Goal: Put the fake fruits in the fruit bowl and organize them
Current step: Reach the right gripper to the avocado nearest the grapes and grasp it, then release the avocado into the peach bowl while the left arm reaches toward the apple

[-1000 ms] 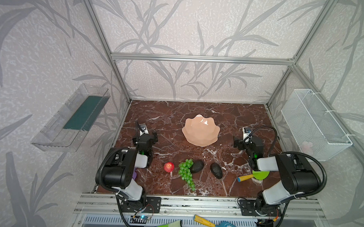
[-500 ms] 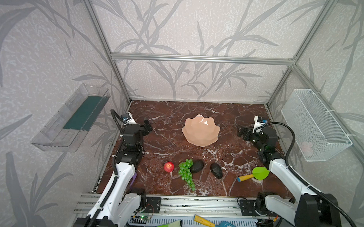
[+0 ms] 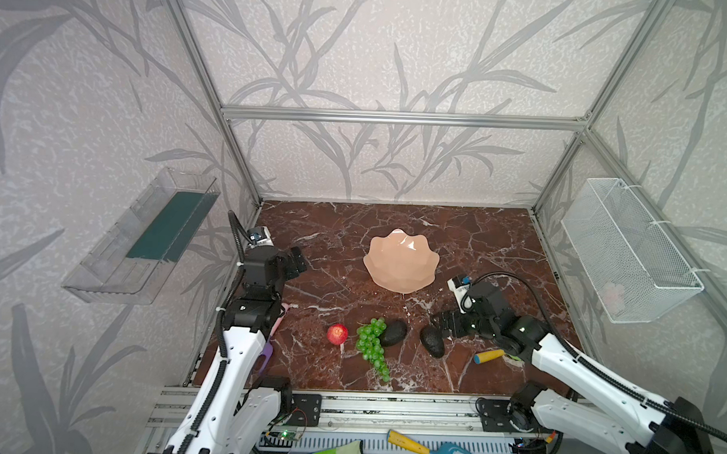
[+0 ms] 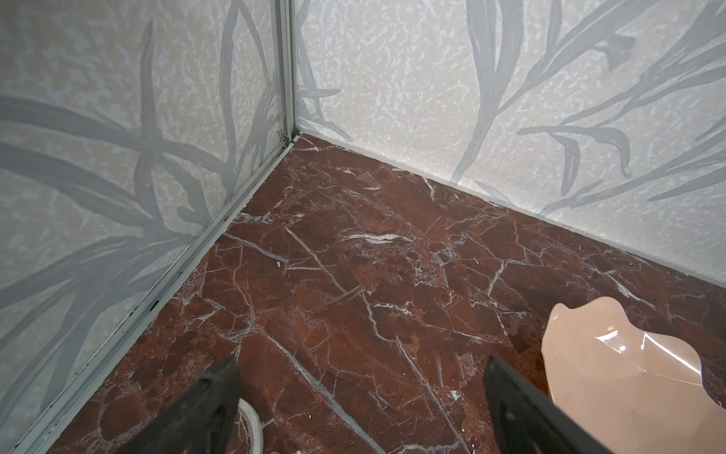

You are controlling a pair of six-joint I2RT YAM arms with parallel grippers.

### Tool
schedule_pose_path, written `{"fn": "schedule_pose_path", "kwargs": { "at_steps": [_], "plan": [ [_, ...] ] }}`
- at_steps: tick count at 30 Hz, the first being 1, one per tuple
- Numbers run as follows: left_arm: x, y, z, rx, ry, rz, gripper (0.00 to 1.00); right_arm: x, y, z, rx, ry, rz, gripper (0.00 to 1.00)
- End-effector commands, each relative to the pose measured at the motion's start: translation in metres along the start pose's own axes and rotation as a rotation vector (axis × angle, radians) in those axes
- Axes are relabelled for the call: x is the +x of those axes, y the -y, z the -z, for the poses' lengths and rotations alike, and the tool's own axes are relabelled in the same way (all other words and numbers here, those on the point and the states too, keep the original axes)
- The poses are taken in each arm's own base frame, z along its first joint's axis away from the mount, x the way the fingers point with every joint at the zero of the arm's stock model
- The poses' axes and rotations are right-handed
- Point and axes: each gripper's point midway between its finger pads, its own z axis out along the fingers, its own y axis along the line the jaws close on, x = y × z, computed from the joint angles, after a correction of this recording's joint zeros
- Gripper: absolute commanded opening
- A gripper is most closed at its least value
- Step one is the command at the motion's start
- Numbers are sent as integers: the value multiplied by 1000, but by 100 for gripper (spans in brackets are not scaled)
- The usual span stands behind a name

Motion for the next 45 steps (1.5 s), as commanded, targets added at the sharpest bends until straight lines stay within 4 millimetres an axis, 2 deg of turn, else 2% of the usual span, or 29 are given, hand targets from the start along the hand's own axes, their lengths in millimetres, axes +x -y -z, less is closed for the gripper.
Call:
{"fn": "schedule_pose_path", "kwargs": {
  "at_steps": [1,4,12,17,23,27,31,33,37,40,42,45],
  "plan": [
    [0,-7,4,-33,-12,-4,97,29,5,-6,63,-101,-30,91],
    [0,-8,4,-39,-13,1,97,39,-6,-18,26,-123,-52,90],
    [1,-11,4,-52,-15,11,97,57,-23,-47,82,-217,-24,87],
    [0,-13,5,-56,-8,10,97,60,-15,-55,191,-224,6,76],
    [0,-12,6,-48,-5,18,97,43,-13,-47,241,-178,48,57],
    [0,-13,5,-51,-5,20,97,17,-19,-28,256,-119,90,50],
    [0,-15,5,-60,-5,24,97,-32,-31,-11,257,0,128,50],
    [1,-16,5,-60,-6,26,97,-56,-35,-13,242,25,120,49],
    [2,-16,3,-58,-11,29,97,-110,-42,-39,198,59,123,49],
    [4,-16,2,-57,-16,31,97,-147,-44,-71,185,56,147,49],
    [4,-16,2,-59,-18,30,97,-161,-41,-98,193,32,162,49],
    [5,-17,2,-62,-19,31,97,-173,-36,-128,194,11,170,49]
  ]
}}
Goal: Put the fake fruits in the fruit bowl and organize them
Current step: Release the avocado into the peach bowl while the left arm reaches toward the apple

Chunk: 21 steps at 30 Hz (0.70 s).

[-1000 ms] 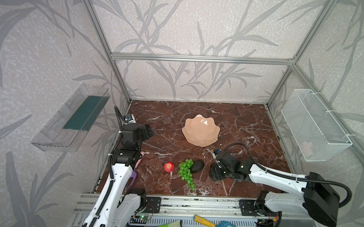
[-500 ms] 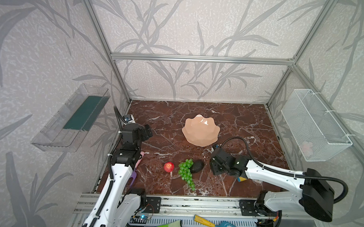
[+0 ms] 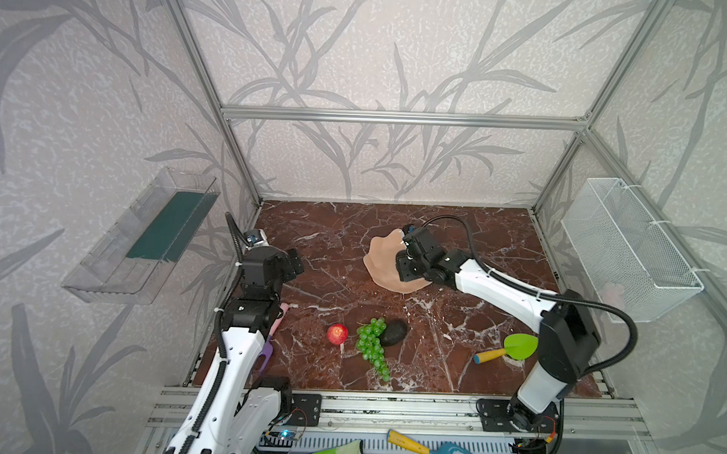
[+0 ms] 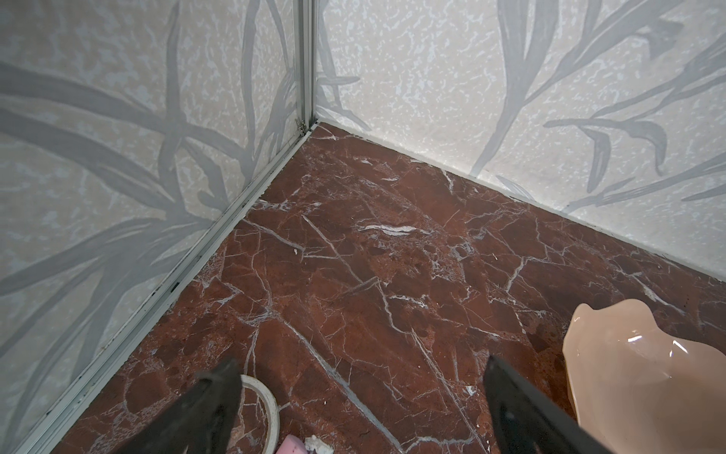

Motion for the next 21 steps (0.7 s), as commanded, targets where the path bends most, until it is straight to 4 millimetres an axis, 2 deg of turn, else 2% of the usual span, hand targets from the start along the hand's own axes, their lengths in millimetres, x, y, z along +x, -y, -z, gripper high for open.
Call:
{"fn": "schedule_pose_path", "kwargs": {
  "at_steps": [1,6,12,17,21],
  "plan": [
    [1,-4,2,-16,0,17,97,-10,-6,-26,-28,-20,64,49],
    [3,-4,0,-17,-9,16,97,-12,-5,-63,-5,-46,83,49],
    [9,-8,1,-38,-40,16,97,-4,5,-100,4,-99,51,49],
    [19,-5,11,-13,-120,10,96,3,8,-116,5,-127,41,52],
    [34,-7,29,-11,-232,44,94,3,8,-118,3,-131,35,58]
  ]
}}
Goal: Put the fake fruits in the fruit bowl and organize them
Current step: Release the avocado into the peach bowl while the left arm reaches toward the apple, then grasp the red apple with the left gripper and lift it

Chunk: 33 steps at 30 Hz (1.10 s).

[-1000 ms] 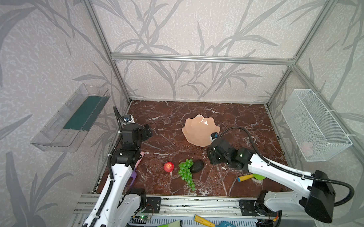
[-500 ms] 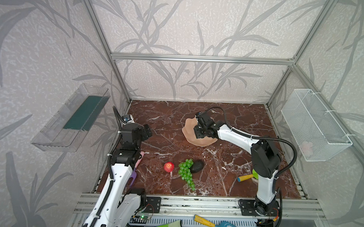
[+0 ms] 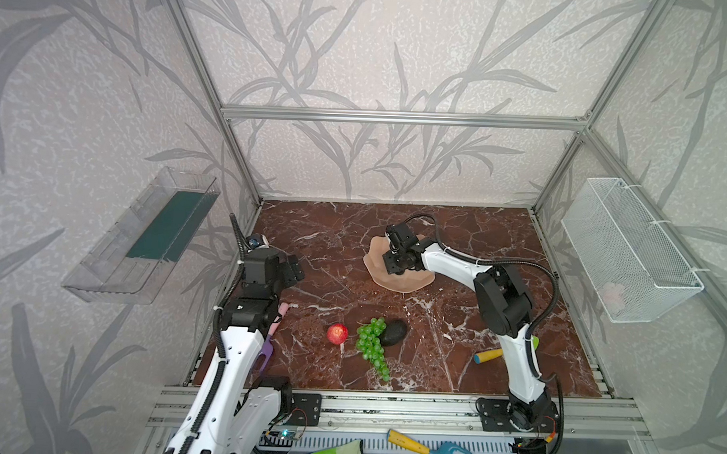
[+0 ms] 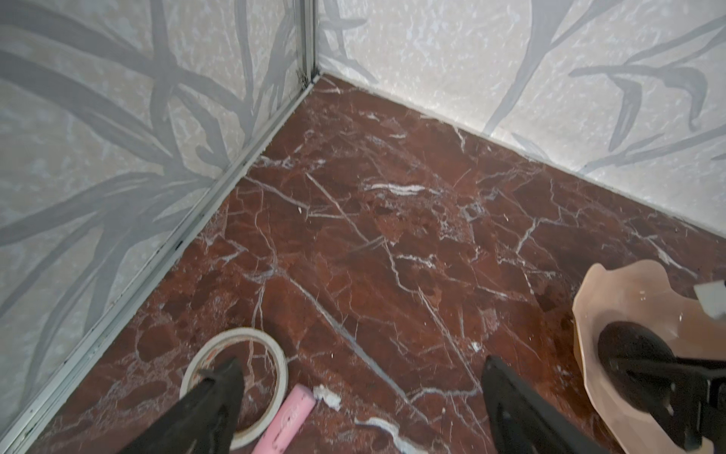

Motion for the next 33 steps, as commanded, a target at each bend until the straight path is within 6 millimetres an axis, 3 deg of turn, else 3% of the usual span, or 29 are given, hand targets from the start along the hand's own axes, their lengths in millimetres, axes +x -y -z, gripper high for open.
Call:
{"fn": "schedule_pose_path", "kwargs": {
  "at_steps": [1,6,11,15,22,28,33],
  "plan": [
    [17,-3,21,5,-121,52,93,-2,-2,-4,-11,-8,-4,60],
    [55,9,32,89,-302,98,88,-21,-1,22,-43,42,-18,74],
    [84,14,39,117,-400,167,86,-52,6,79,-66,179,-38,89],
    [103,21,39,131,-460,169,84,-61,11,122,-82,285,-56,94],
    [151,51,35,136,-589,60,84,-31,19,162,-113,328,-97,96],
    [188,69,28,125,-667,-20,85,1,28,172,-116,322,-123,98],
    [210,71,22,109,-715,-65,85,19,34,171,-111,302,-140,99]
  ]
}}
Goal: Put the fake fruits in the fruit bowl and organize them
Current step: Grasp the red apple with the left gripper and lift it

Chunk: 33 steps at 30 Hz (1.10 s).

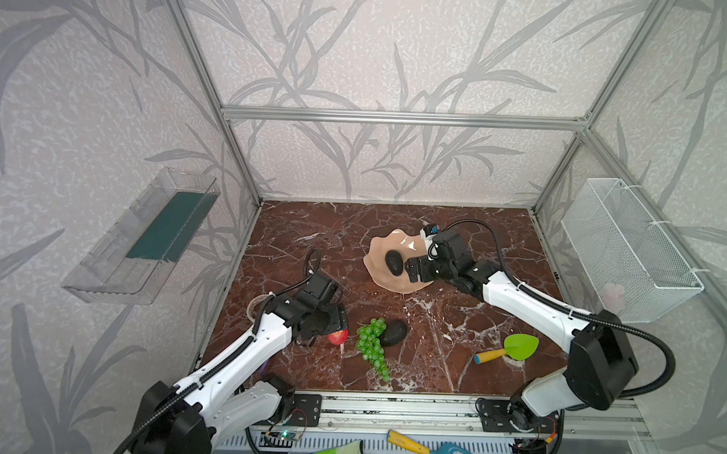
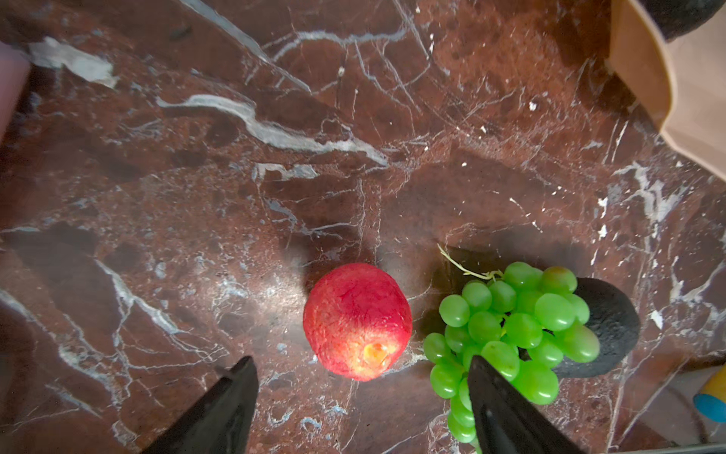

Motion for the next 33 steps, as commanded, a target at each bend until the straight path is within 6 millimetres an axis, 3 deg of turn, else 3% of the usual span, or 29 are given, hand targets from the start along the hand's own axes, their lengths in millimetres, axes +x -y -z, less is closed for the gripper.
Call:
{"fn": "schedule_pose_path", "kwargs": {
  "at_steps": [1,13,16,19,23,27,30,33],
  "plan": [
    [3,-4,-12,-36,3,16,84,-9,1,12,-15,47,-28,99],
    [16,-8,-45,-88,-32,1,85,-9,3,15,-34,59,-30,99],
    [16,-7,-49,-88,-37,2,82,-9,0,17,-53,65,-16,100],
    [16,-7,-50,-91,-43,-6,71,-8,2,19,-51,77,-15,99],
    [17,-8,-44,-88,-41,-4,57,-8,8,21,-33,82,-31,99],
    [12,-7,-26,-76,-7,-24,54,-8,19,23,-2,94,-60,99],
    [-4,3,-8,-57,47,-54,53,-6,25,23,5,97,-89,99],
    [-30,29,11,0,118,-95,53,-5,30,23,1,101,-120,99]
  ]
}}
